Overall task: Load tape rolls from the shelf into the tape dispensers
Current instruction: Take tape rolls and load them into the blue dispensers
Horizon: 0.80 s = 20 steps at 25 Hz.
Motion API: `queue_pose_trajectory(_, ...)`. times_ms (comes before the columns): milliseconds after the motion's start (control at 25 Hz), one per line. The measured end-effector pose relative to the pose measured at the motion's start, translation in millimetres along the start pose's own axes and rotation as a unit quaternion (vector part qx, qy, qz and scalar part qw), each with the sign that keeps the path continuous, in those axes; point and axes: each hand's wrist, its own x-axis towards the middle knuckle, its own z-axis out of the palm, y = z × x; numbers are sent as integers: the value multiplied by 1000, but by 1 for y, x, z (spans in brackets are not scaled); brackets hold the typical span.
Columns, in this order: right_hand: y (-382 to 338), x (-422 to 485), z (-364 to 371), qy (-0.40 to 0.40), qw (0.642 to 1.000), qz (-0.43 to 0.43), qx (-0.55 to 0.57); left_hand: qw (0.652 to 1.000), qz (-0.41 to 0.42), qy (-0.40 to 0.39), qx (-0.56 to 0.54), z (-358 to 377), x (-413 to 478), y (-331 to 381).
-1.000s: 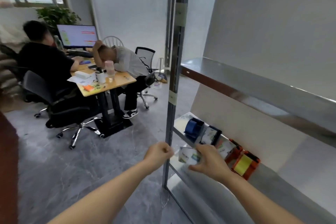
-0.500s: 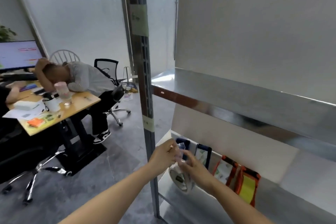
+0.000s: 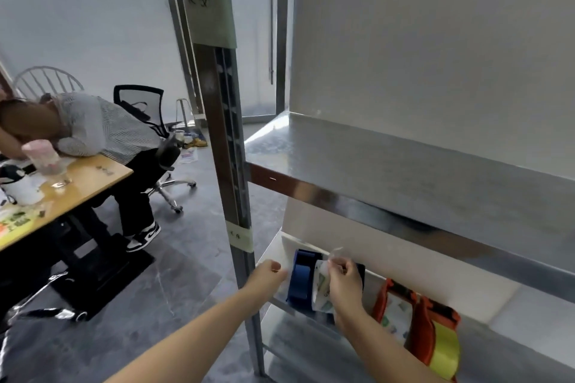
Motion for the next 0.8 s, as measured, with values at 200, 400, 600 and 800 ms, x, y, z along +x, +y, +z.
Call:
queue_pose_trajectory(200, 1, 1, 20, 69, 997, 16, 30, 997, -14, -74, -20, 22, 43, 0)
queue_pose_trajectory(400, 8, 9, 40, 127, 988, 59, 60, 989, -52, -119, -75, 34, 71, -13)
queue_pose_trajectory(600, 10, 23, 53, 136, 982, 91, 91, 978, 33, -163, -122, 23, 52, -7)
queue_pose_trajectory(800, 0, 35, 68, 129, 935, 200, 262, 956, 105, -212, -173, -8, 22, 17)
